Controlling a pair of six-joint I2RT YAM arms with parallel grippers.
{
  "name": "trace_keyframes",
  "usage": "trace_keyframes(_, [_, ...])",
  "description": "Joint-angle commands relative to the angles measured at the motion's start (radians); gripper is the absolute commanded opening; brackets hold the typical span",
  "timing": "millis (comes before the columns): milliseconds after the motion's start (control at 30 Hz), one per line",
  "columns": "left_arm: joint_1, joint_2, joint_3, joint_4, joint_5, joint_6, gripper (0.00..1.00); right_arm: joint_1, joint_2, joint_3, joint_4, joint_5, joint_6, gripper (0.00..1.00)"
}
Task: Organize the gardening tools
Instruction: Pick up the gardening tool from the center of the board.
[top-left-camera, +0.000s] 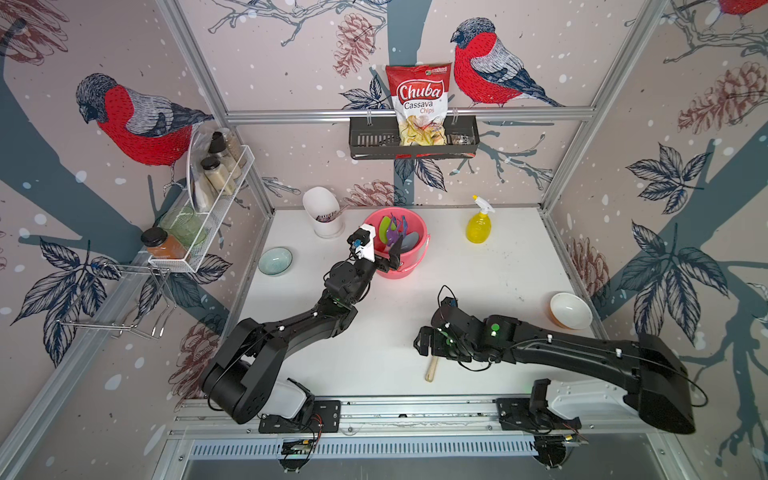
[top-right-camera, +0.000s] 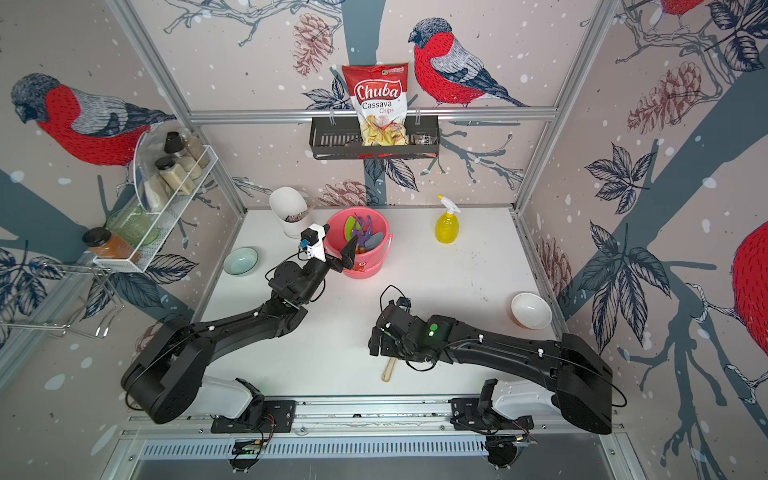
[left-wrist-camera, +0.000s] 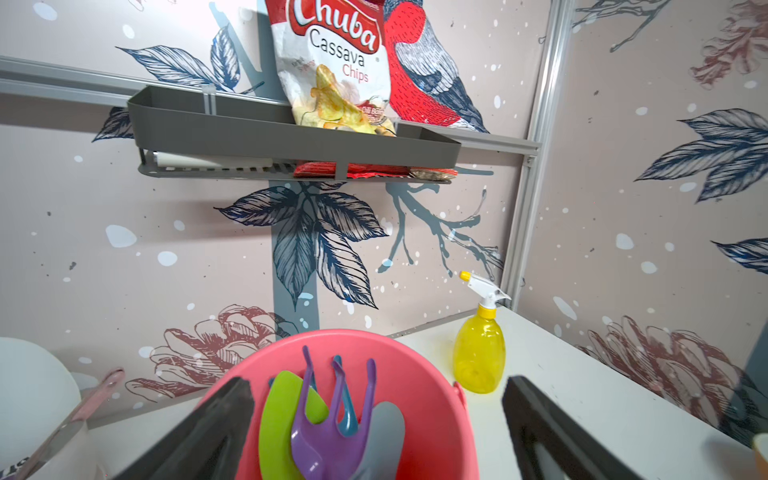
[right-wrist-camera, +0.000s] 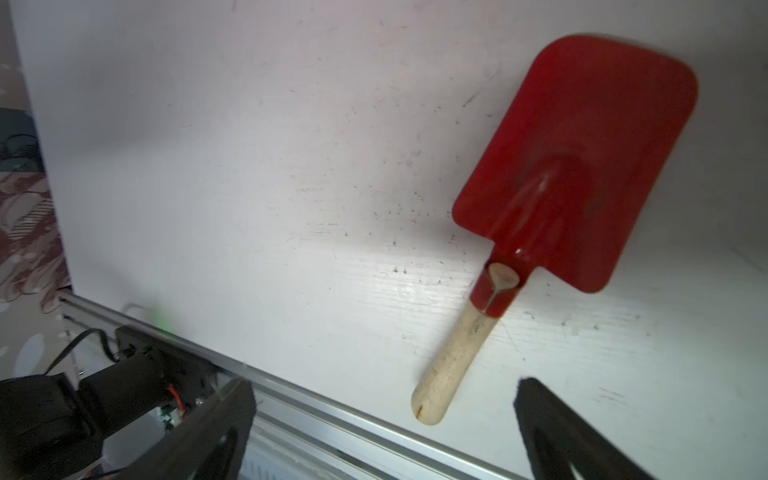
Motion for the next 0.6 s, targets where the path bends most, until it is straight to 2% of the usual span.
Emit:
trace_keyframes(0, [-0.049, -0.086, -0.025, -0.119, -0.078, 0.024, 0.98, 0.015, 0.052, 0.027, -0.079, 0.037, 0.061, 1.00])
trace_keyframes(100, [-0.077, -0.190, -0.052, -0.222, -0.103, -0.001, 0.98, 0.022, 0.098, 0.032, -0.097, 0.042, 0.086, 0.99])
trace_keyframes(333, [-0.092, -0.411, -0.088, -0.427, -0.136, -0.037, 0.98, 0.012, 0.183, 0.050, -0.093, 0.051, 0.110, 0.88])
trace_keyframes(567, [-0.093, -0.506, -0.068, -0.577, -0.151, -0.061, 0.98, -0.027, 0.253, 0.073, -0.091, 0.052, 0.103, 0.72])
